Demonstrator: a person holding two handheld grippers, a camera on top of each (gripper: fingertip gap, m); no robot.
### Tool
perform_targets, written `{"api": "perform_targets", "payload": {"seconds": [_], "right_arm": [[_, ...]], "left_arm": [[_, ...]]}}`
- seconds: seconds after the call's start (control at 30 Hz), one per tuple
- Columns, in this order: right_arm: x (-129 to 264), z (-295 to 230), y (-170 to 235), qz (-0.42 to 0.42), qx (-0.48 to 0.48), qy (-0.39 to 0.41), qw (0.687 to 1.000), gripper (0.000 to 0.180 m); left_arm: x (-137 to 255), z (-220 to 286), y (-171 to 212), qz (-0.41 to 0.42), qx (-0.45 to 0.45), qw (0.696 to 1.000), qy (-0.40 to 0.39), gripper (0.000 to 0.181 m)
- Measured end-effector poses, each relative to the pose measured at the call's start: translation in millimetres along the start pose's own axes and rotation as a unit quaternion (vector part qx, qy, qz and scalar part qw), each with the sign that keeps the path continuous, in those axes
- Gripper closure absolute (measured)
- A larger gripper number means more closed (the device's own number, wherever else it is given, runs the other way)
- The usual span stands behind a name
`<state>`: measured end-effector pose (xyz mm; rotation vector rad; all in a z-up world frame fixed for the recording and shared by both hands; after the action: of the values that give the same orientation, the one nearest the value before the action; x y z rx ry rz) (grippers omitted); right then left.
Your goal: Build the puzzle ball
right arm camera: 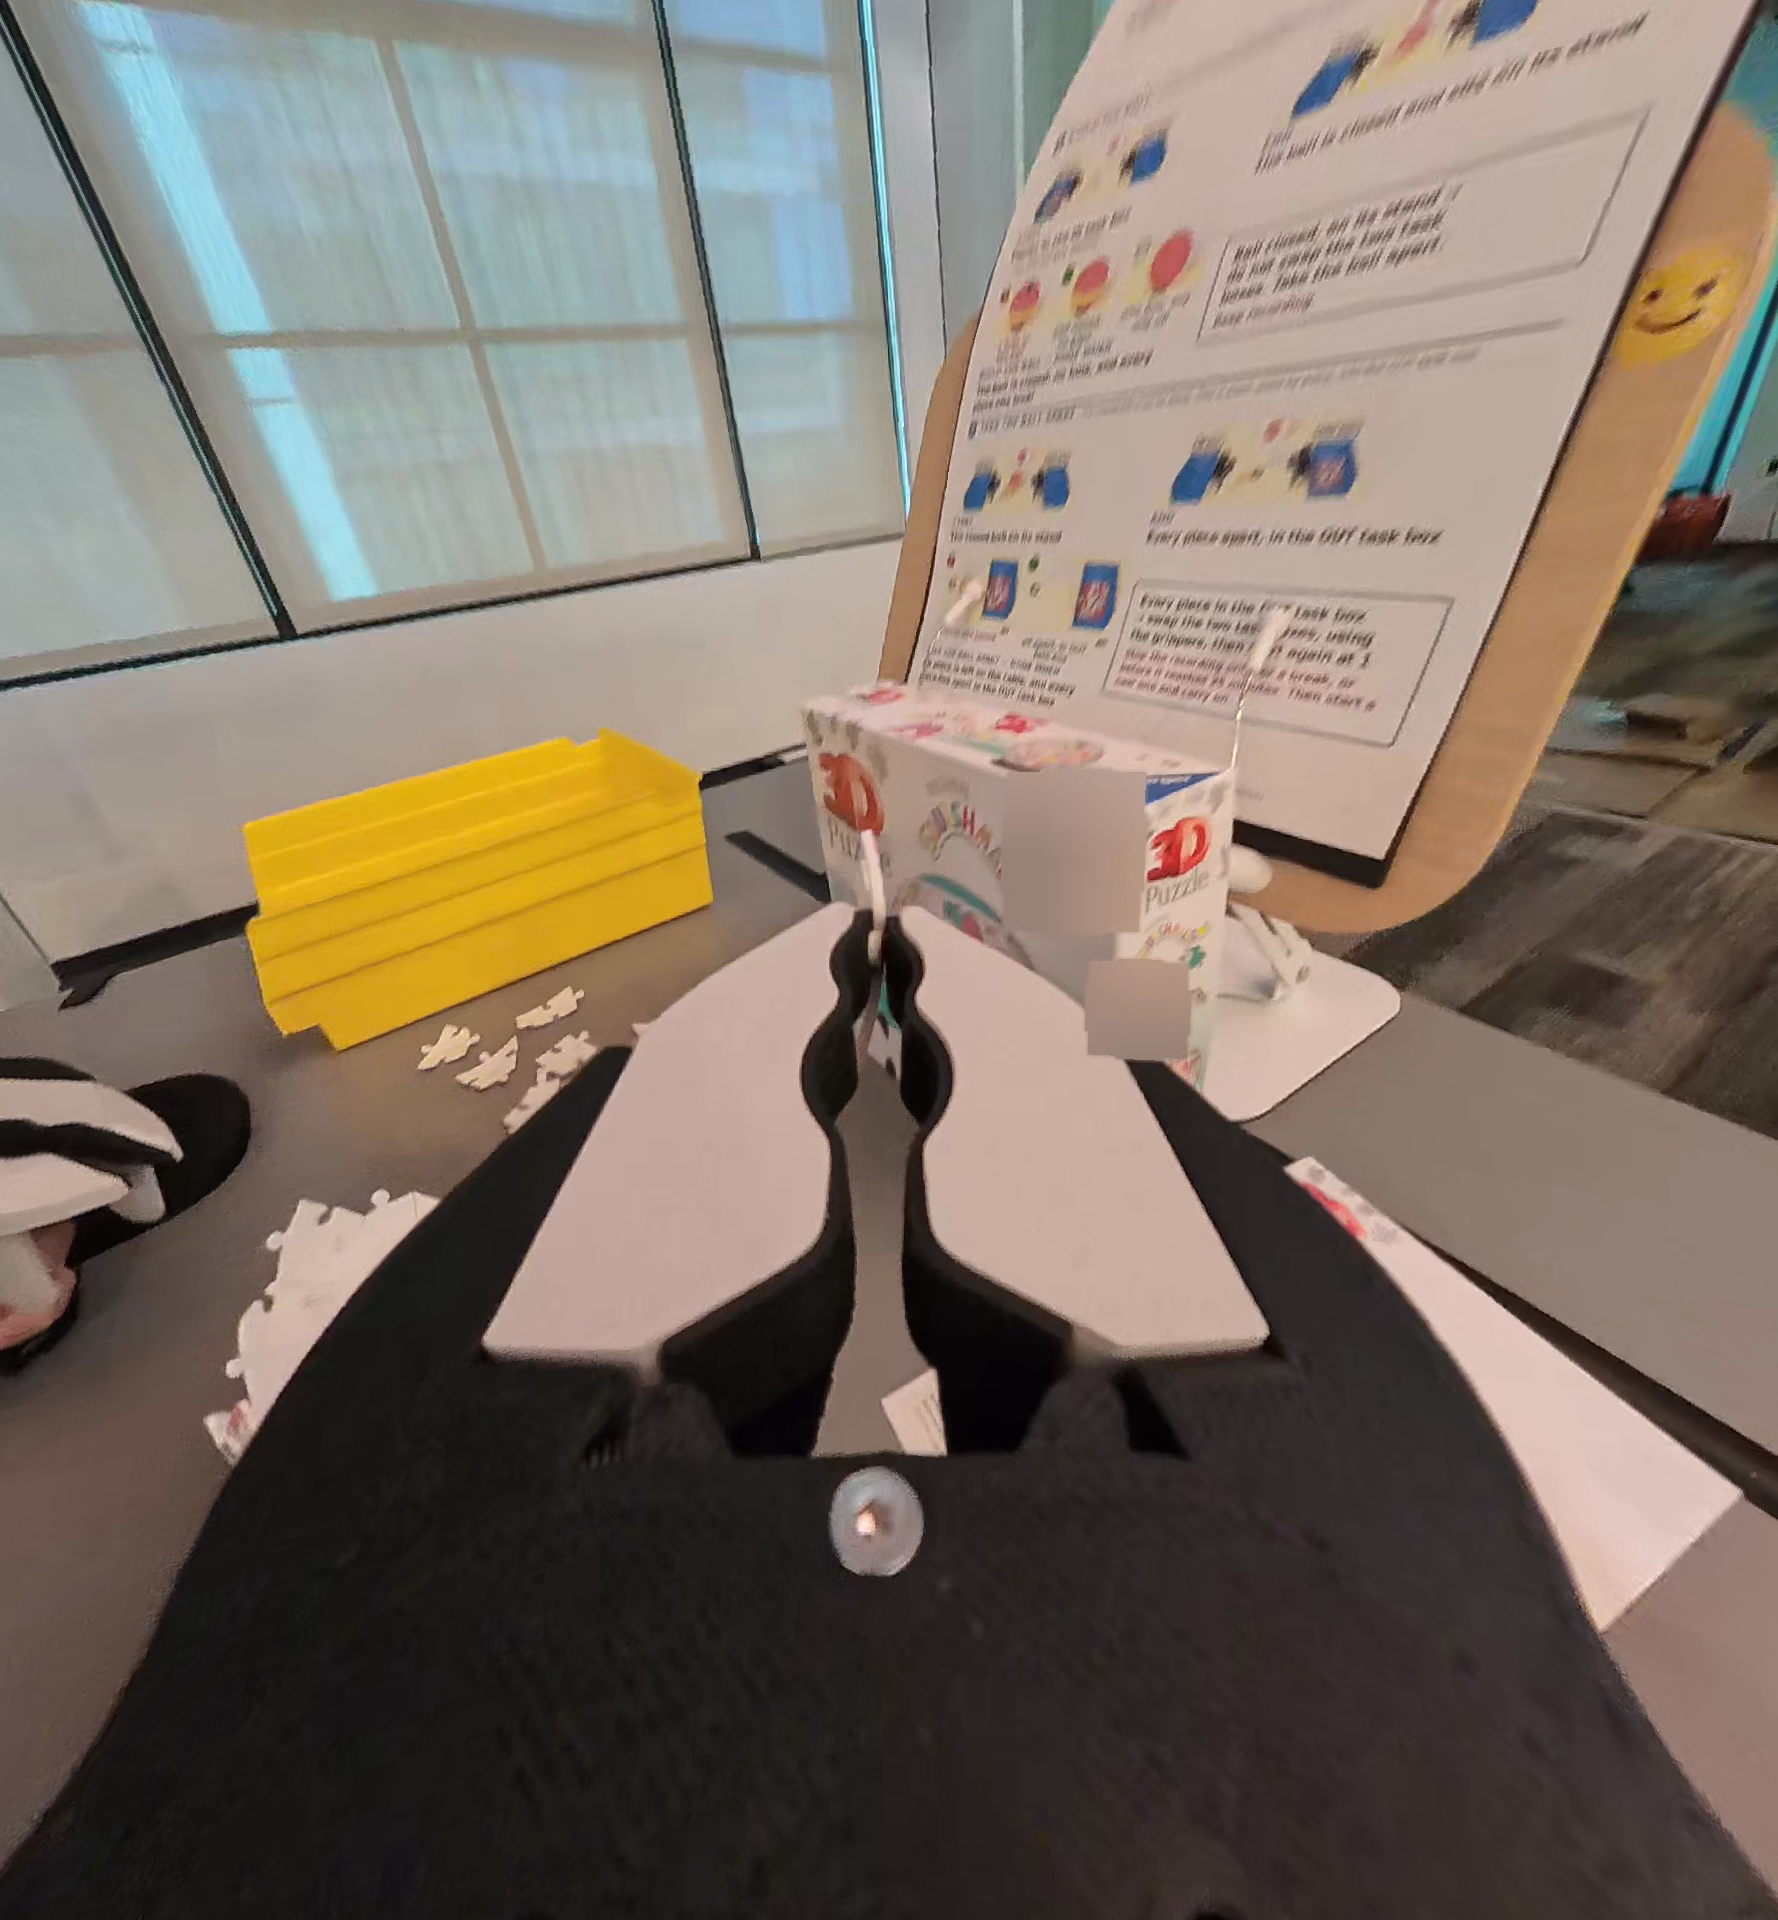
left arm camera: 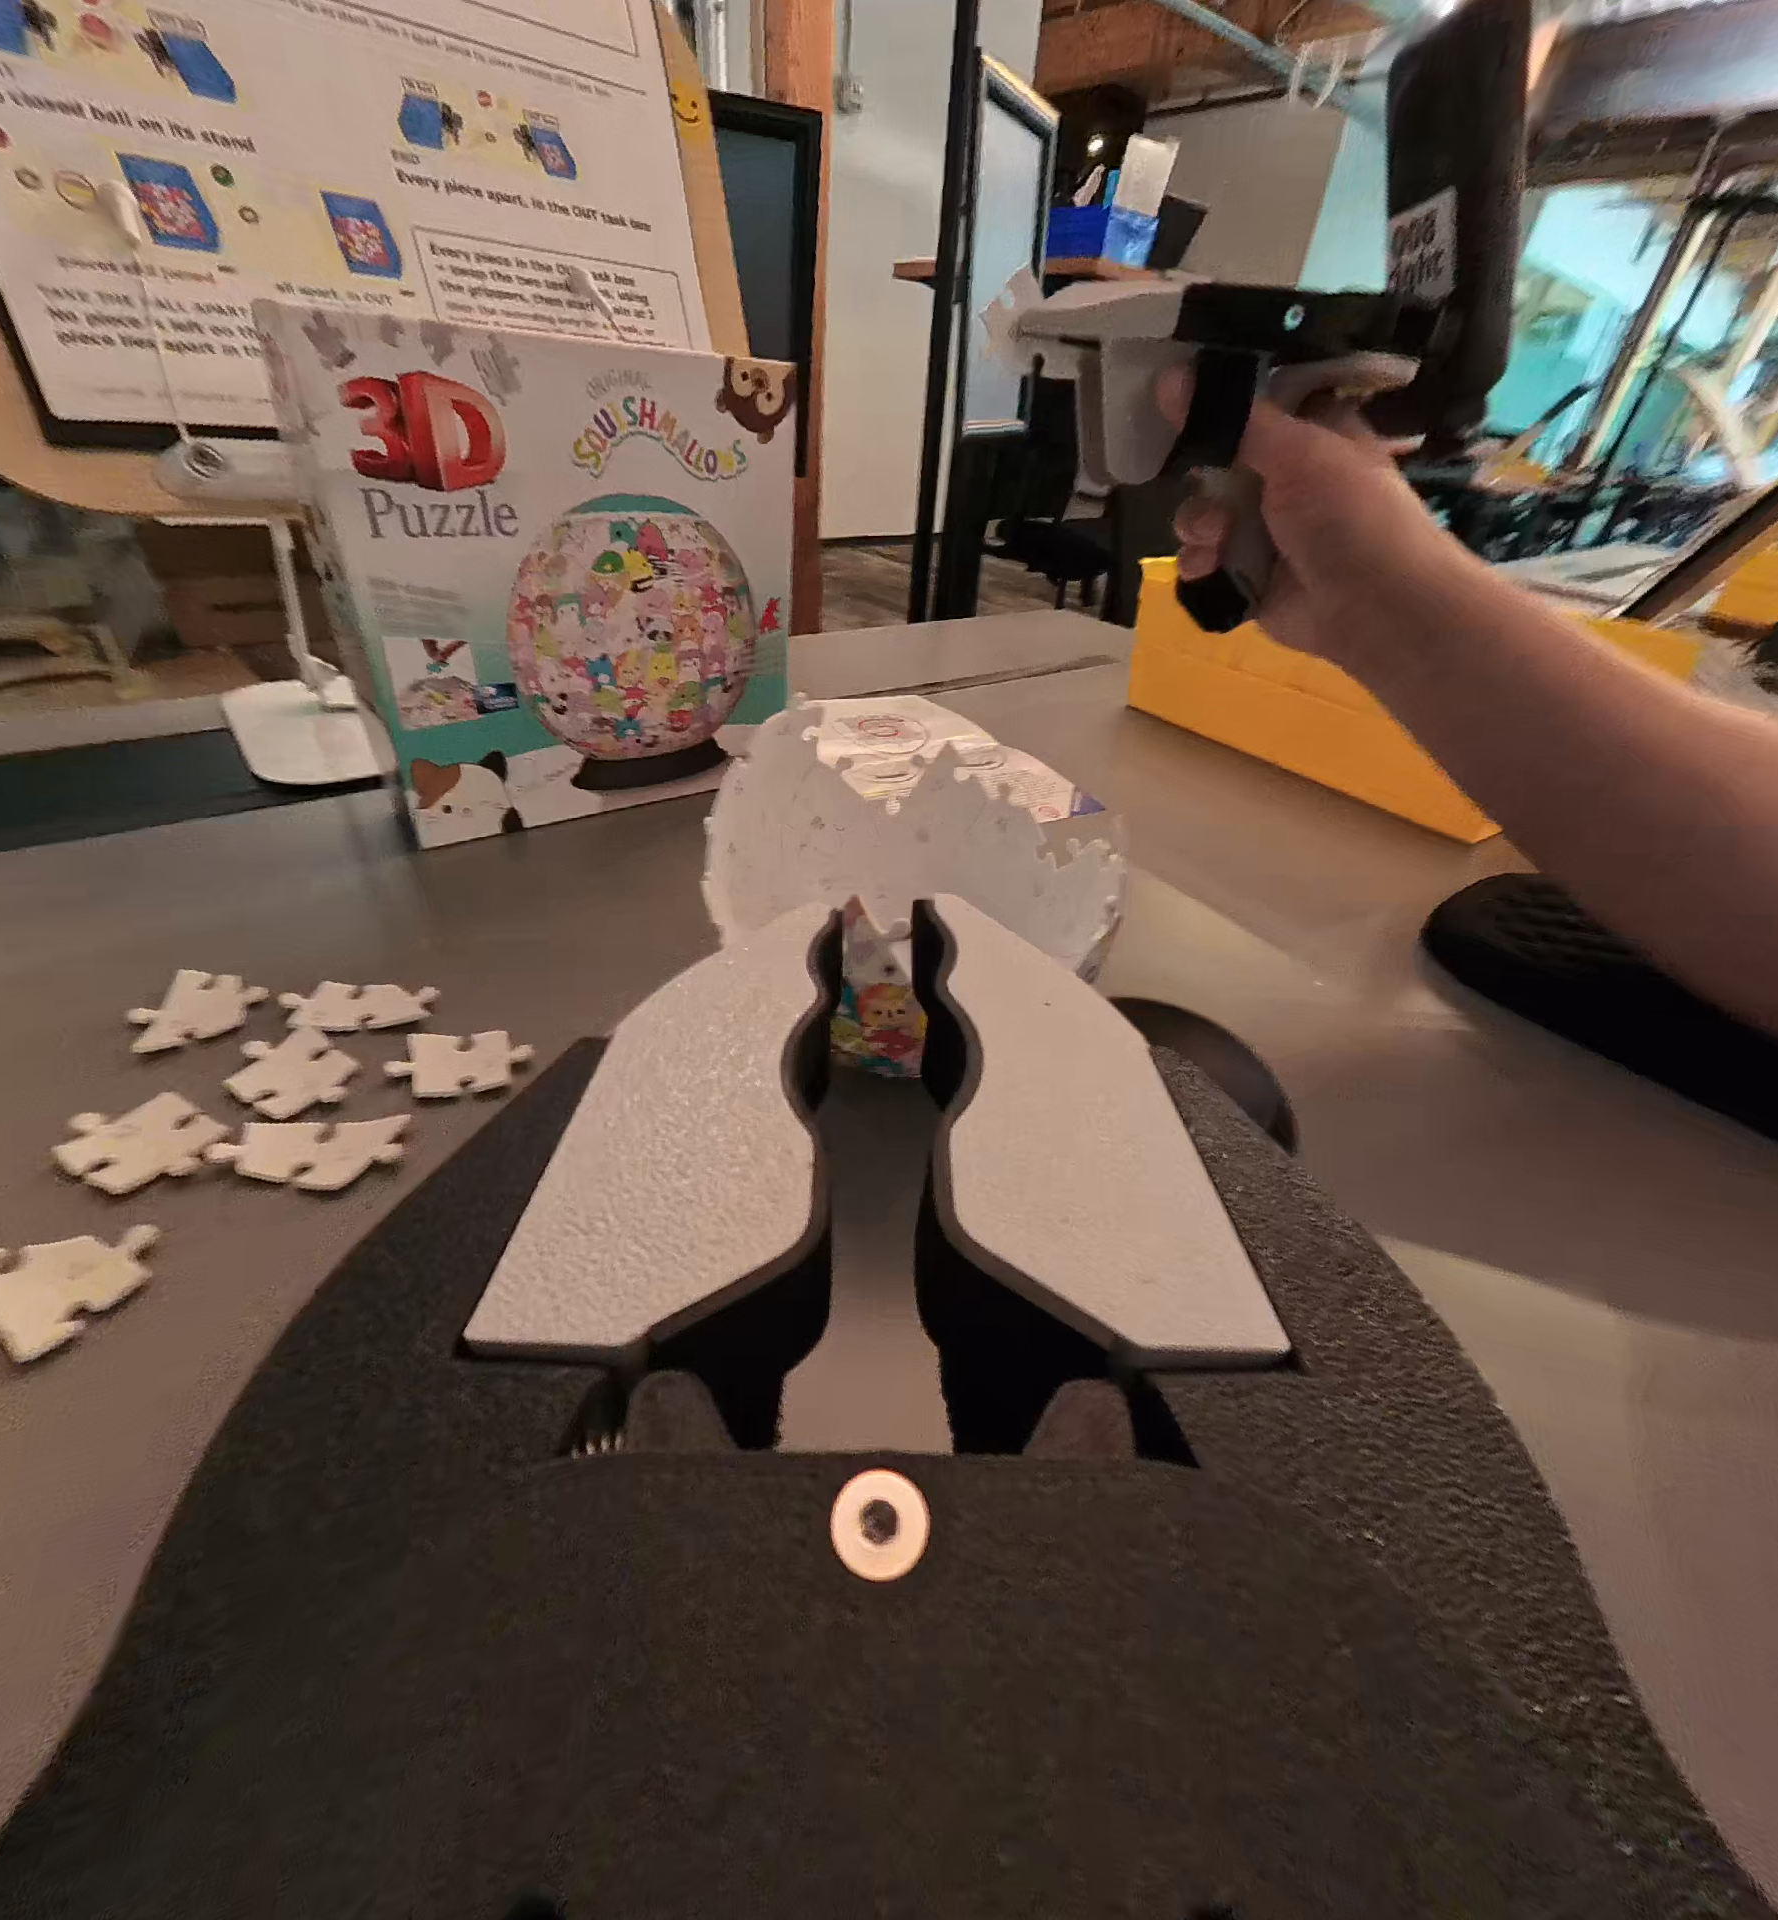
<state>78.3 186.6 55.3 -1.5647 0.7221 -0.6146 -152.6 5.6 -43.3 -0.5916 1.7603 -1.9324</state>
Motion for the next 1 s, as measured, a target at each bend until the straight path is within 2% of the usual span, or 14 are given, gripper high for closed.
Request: {"api": "perform_targets", "payload": {"seconds": [0.1,0.33,0.7,1.0], "right_arm": [[3,5,-4,0.014,-0.024,-0.004,1.000,0.177],[4,9,-4,0.015,-0.059,-0.023,0.998,0.177],[8,12,-8,0.027,-0.099,-0.041,0.994,0.177],[14,9,-19,0.060,-0.068,-0.027,0.996,0.177]], "left_arm": [[0,-1,-1,0.021,0.039,0.999,0.021,0.169],[6,-7,-2,0.040,0.069,0.997,0.021,0.170],[4,-7,1,0.030,0.078,0.996,0.027,0.172],[2,-6,2,0.025,0.081,0.996,0.034,0.174]]}}
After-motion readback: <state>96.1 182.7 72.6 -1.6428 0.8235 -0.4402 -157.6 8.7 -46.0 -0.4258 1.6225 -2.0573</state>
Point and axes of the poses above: each gripper's, where its closed fingertips meet, x back along the fingers, y out of its underside, z = x × y across the jaws, the point moved 3 cm from there along x, back along the fingers, and after that the axes turned 14 degrees about y, right-handed, at the moved point
